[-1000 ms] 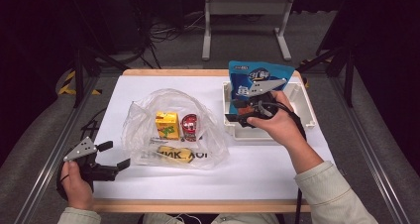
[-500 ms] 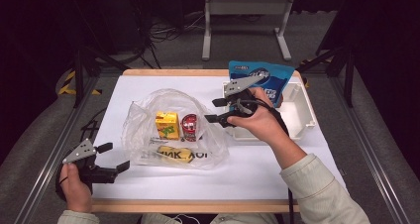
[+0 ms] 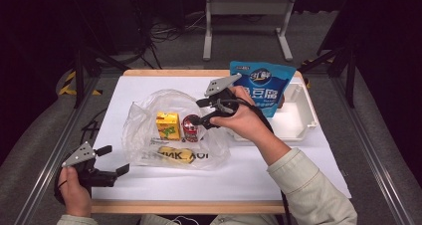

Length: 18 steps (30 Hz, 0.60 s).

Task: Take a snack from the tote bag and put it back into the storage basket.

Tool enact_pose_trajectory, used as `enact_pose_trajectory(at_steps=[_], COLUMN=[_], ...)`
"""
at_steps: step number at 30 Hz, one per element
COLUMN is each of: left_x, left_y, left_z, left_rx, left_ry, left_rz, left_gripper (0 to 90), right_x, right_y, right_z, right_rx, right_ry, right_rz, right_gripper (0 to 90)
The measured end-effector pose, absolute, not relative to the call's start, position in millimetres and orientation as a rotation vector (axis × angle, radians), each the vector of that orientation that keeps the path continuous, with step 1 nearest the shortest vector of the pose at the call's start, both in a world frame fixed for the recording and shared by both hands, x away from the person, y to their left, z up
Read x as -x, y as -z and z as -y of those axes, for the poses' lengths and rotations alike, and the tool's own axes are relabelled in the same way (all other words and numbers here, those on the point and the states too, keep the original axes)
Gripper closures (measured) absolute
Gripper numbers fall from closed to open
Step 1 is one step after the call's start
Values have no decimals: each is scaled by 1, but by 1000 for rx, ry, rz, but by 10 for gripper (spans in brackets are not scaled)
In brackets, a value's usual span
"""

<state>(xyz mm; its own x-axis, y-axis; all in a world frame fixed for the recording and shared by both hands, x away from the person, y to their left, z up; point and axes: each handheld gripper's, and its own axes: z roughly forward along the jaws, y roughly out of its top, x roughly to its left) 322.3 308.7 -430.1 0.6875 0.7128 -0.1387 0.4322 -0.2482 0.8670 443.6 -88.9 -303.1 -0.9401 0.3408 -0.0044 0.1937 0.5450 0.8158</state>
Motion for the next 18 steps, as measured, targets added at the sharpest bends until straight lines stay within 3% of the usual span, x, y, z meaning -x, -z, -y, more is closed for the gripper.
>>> enact_pose_trajectory(at_steps=[18], left_x=[-325], left_y=[430], left_z=[-308], left_rx=[-1888], left_ry=[-346], left_rz=[-888], left_gripper=[9], right_x=[-460], right_y=[315], right_z=[55], right_rx=[-436], right_ry=[-1277], right_rz=[-2663], right_gripper=[229])
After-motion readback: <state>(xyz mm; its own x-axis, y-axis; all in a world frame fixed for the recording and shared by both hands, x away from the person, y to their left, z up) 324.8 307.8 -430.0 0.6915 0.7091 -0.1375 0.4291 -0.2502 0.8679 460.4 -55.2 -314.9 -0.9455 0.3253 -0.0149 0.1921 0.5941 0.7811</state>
